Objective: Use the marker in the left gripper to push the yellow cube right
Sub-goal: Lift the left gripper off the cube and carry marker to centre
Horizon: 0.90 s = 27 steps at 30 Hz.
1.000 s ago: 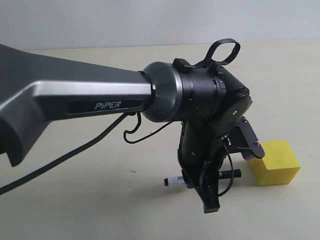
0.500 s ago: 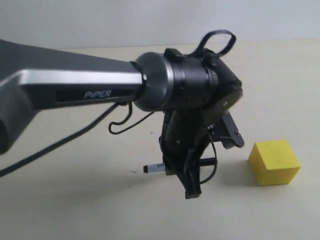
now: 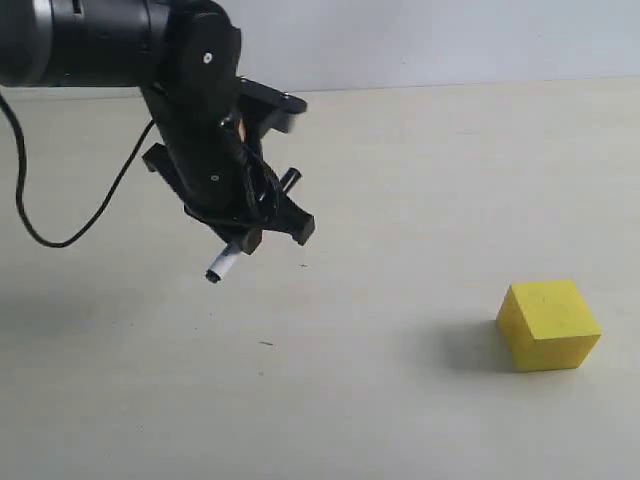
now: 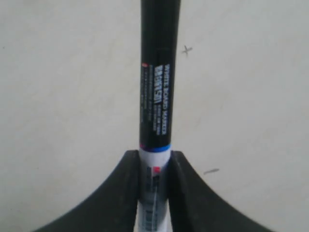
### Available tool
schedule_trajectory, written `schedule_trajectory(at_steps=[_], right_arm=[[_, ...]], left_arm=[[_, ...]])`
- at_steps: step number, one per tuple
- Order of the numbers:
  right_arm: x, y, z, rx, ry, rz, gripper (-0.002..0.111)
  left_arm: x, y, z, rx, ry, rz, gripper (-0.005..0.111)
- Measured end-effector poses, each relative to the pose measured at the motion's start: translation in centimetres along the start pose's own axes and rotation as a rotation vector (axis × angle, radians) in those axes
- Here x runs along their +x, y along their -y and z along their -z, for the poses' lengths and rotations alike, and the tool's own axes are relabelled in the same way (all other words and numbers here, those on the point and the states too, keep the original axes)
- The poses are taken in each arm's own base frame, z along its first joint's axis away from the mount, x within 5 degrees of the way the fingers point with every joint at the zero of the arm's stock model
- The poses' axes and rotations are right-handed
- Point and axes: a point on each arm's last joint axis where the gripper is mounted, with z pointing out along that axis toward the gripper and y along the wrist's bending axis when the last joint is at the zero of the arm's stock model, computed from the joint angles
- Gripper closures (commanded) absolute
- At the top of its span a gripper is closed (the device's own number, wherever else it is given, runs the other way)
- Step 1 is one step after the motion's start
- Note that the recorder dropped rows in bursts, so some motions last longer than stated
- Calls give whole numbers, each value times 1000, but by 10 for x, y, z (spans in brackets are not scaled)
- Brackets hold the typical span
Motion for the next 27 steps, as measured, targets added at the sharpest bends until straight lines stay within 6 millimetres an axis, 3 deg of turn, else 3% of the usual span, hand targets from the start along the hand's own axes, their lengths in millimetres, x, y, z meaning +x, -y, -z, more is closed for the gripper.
schedule_trajectory(at_steps=[3, 9, 19, 27], right_arm=[[0, 0, 0, 0, 0, 0, 108], [0, 0, 0, 0, 0, 0, 108], [0, 0, 0, 0, 0, 0, 108], [0, 0, 0, 0, 0, 0, 108]], left_arm=[[1, -6, -4, 27, 42, 179, 107], [-3, 0, -5, 118, 86, 487, 107], [-8, 4, -6, 185, 110, 661, 107], [-9, 18, -57, 165, 48, 650, 107]])
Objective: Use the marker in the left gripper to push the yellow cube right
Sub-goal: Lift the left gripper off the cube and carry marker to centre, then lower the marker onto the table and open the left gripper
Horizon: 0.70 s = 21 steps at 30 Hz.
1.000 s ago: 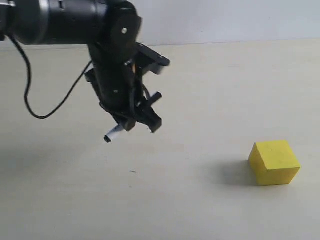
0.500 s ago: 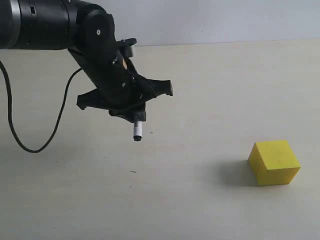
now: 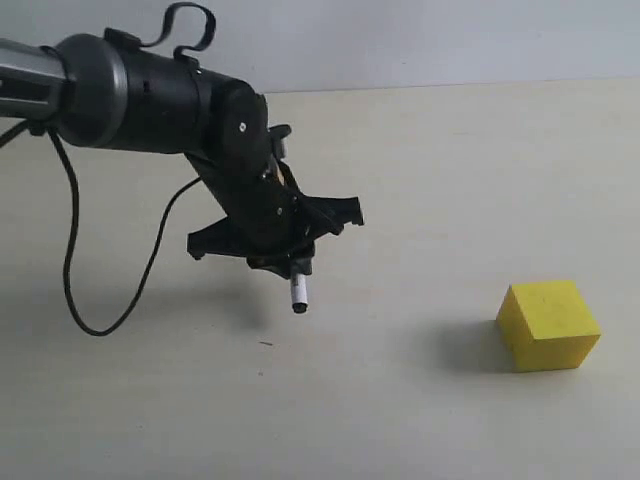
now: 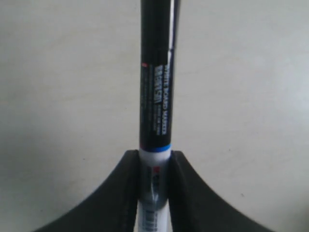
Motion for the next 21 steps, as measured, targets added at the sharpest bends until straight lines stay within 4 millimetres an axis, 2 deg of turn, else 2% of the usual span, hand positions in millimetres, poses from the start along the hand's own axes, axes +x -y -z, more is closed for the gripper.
schedule_trajectory(at_steps=[5, 10, 21], right_arm=[[0, 0, 0, 0, 0, 0, 108], [0, 0, 0, 0, 0, 0, 108], [0, 0, 0, 0, 0, 0, 108]], left_arm=[[-1, 11, -18, 2, -7, -32, 107], [-1, 10, -31, -17, -25, -35, 107], [-2, 8, -31, -45, -31, -19, 107]])
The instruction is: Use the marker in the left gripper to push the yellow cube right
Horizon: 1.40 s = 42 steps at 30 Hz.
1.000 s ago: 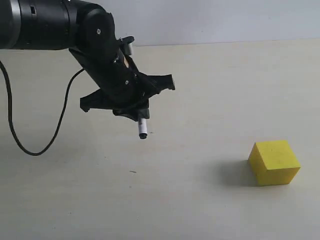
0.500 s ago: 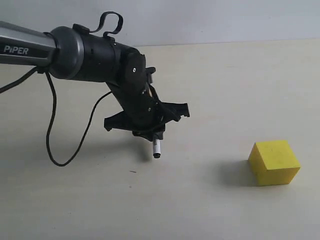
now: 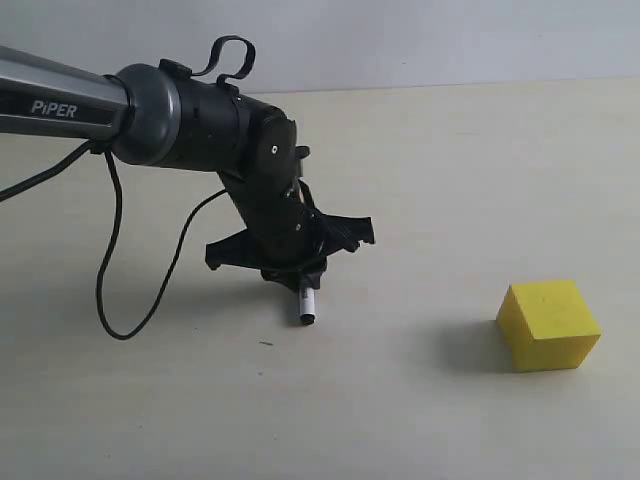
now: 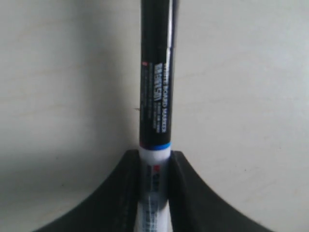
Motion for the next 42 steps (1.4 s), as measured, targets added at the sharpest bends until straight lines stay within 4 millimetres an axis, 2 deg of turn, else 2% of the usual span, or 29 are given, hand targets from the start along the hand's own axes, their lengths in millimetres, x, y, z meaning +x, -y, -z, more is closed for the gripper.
schedule_trajectory(at_steps=[12, 14, 18, 20, 26, 33, 37, 39, 42], right_arm=[[0, 0, 0, 0, 0, 0, 108], [0, 0, 0, 0, 0, 0, 108], [0, 0, 0, 0, 0, 0, 108], [0, 0, 0, 0, 0, 0, 108], [0, 0, 0, 0, 0, 0, 108], [0, 0, 0, 0, 0, 0, 108], [0, 0, 0, 0, 0, 0, 108], [0, 0, 0, 0, 0, 0, 108], [0, 0, 0, 0, 0, 0, 108]], left_arm=[[1, -1, 0, -9, -6, 12, 106], [1, -1, 0, -10, -8, 12, 99], [1, -1, 0, -10, -8, 12, 74], [1, -1, -1, -13, -10, 12, 65], [0, -1, 0, -10, -7, 12, 58], [-1, 1, 2, 5, 12, -23, 58], [-5, 5, 25, 36, 63, -110, 59], [-8, 9, 46, 64, 121, -177, 68], [-6, 15, 78, 77, 223, -315, 93]])
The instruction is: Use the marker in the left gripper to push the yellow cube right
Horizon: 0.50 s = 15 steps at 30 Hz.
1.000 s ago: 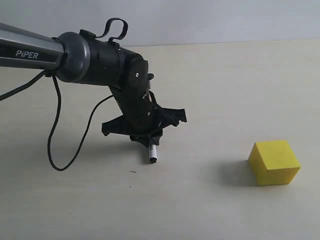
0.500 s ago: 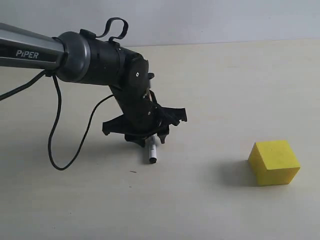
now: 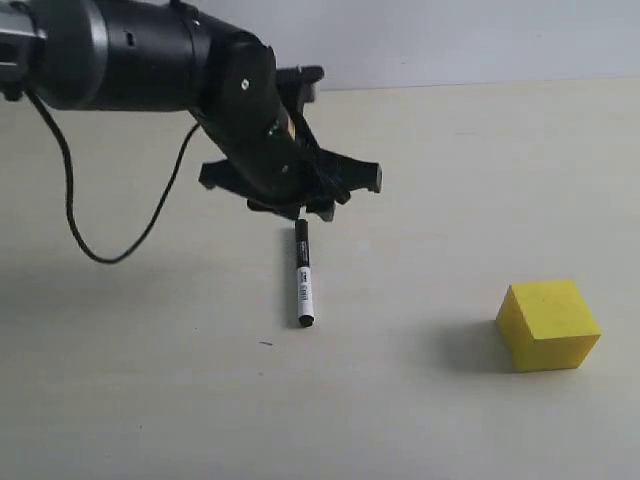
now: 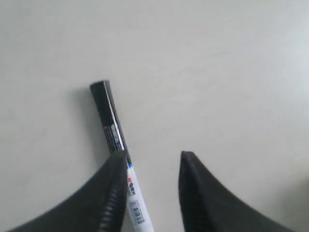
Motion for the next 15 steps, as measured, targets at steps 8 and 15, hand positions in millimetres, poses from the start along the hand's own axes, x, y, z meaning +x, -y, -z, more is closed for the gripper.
schedule_trajectory(at_steps=[8, 15], right_arm=[[0, 0, 0, 0, 0, 0, 108], [0, 0, 0, 0, 0, 0, 108]], left_arm=[[46, 11, 55, 104, 230, -306, 107], [107, -21, 107, 343, 647, -376, 107]])
